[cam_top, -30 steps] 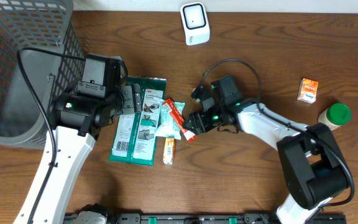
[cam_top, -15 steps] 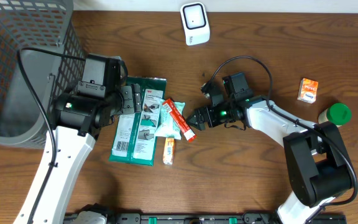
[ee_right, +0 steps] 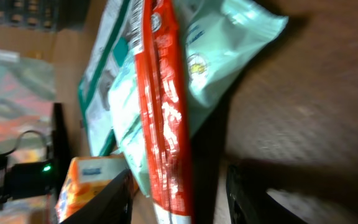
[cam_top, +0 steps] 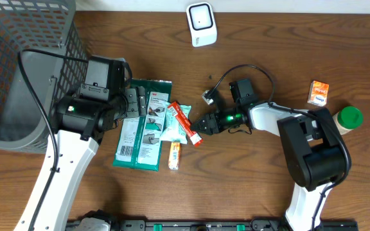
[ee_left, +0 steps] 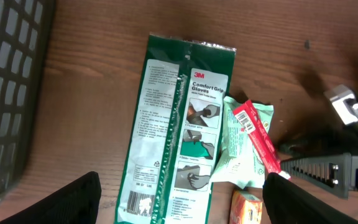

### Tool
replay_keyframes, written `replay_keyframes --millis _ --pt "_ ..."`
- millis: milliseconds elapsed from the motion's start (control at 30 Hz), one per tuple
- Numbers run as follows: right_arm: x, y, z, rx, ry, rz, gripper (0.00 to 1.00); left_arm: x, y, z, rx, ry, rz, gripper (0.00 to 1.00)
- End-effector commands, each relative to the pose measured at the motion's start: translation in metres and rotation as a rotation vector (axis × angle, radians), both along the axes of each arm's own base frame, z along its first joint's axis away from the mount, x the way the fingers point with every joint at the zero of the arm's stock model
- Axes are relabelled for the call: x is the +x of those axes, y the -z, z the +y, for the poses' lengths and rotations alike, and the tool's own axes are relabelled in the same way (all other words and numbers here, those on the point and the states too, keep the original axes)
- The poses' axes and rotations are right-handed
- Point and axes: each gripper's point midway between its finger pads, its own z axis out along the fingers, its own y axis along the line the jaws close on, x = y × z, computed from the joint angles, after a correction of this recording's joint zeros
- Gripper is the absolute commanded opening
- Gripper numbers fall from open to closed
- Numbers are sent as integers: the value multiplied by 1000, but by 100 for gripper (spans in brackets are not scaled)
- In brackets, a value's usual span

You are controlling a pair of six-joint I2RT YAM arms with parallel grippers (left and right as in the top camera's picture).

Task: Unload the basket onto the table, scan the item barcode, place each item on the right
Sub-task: 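Pull the red stick pack out from under the mint wipes pack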

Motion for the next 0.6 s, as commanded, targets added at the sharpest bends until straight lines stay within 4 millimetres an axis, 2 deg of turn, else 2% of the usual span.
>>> replay_keyframes --millis 0,67,300,567 --pt "-12 7 1 41 -24 70 43 3 -4 3 15 0 -12 84" --pt "-15 3 3 66 -37 77 43 3 -4 3 16 0 -12 84" --pt "-16 8 2 41 -47 56 43 3 -4 3 15 0 -12 84" --pt "-20 10 11 42 -67 50 43 3 -4 3 16 0 -12 84"
